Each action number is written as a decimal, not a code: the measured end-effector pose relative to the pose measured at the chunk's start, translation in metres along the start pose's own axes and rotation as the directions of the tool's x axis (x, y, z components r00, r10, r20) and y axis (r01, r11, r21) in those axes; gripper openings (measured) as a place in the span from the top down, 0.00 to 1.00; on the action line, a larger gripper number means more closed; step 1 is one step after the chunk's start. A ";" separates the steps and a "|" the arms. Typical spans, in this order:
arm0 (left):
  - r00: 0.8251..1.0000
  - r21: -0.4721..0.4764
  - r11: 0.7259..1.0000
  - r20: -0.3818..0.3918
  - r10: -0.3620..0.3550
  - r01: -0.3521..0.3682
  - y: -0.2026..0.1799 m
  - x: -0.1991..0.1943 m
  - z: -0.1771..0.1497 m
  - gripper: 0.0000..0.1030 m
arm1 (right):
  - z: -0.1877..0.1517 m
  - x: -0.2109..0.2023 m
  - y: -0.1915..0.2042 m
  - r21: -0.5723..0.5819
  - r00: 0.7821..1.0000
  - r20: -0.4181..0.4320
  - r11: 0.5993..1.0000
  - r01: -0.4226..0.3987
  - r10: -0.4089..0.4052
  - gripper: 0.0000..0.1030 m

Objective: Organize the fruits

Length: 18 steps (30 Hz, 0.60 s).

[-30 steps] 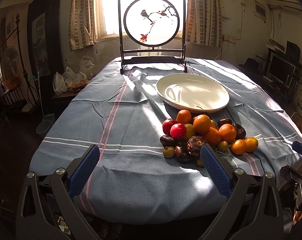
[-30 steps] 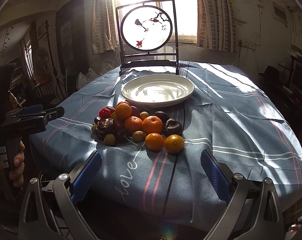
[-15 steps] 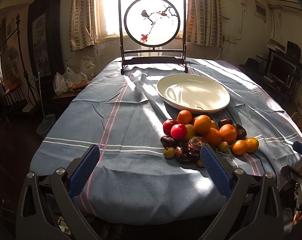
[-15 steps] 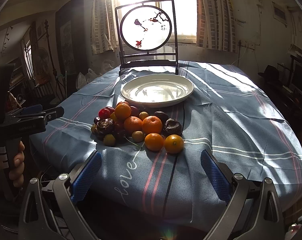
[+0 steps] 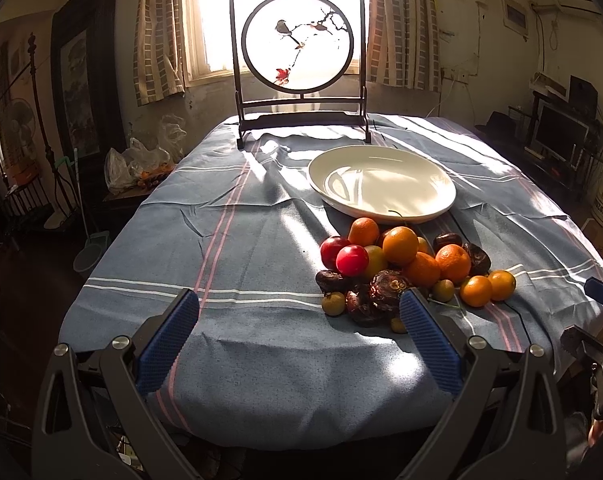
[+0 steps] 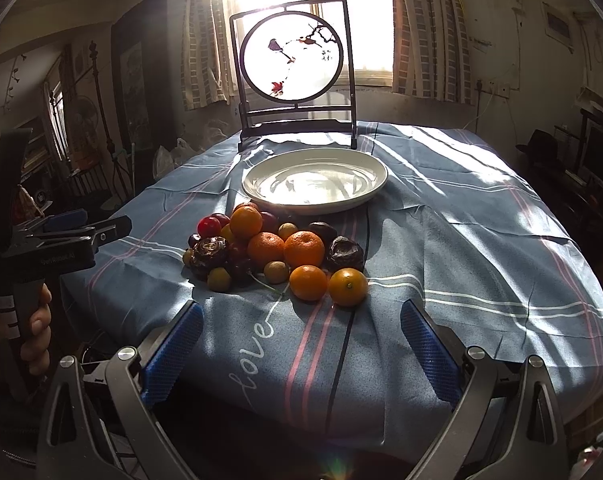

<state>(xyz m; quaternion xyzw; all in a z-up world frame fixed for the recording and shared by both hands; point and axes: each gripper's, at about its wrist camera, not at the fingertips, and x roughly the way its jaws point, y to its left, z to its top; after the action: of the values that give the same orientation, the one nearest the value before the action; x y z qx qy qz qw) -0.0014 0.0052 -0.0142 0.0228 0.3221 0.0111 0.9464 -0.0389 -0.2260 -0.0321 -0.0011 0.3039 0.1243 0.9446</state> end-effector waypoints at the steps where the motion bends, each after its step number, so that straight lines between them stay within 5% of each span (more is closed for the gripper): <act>1: 1.000 0.009 1.000 0.000 -0.005 0.005 -0.002 0.001 -0.001 0.04 | 0.000 0.000 -0.002 0.002 1.000 0.003 1.000 0.004 -0.004 0.04; 6: 0.997 0.135 0.988 -0.032 -0.065 0.069 -0.032 0.023 -0.010 0.04 | -0.004 0.000 -0.010 0.019 1.000 0.006 1.000 0.018 -0.018 0.04; 11: 0.998 0.240 0.970 -0.047 -0.038 0.048 -0.061 0.055 -0.014 0.05 | -0.008 0.008 -0.024 0.049 1.000 -0.013 0.999 0.019 -0.019 0.04; 14: 0.996 0.263 0.963 -0.085 -0.034 0.055 -0.072 0.076 -0.014 0.33 | -0.010 0.013 -0.032 0.067 1.000 -0.023 0.997 0.022 -0.021 0.04; 18: 0.991 0.228 0.968 -0.107 -0.078 0.101 -0.072 0.088 -0.009 0.37 | -0.012 0.020 -0.043 0.094 0.999 -0.038 0.995 0.021 -0.018 0.04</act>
<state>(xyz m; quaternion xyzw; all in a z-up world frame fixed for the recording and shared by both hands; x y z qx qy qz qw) 0.0636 -0.0629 -0.0788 0.1185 0.3677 -0.0682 0.9199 -0.0206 -0.2642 -0.0566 0.0381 0.3269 0.1007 0.9389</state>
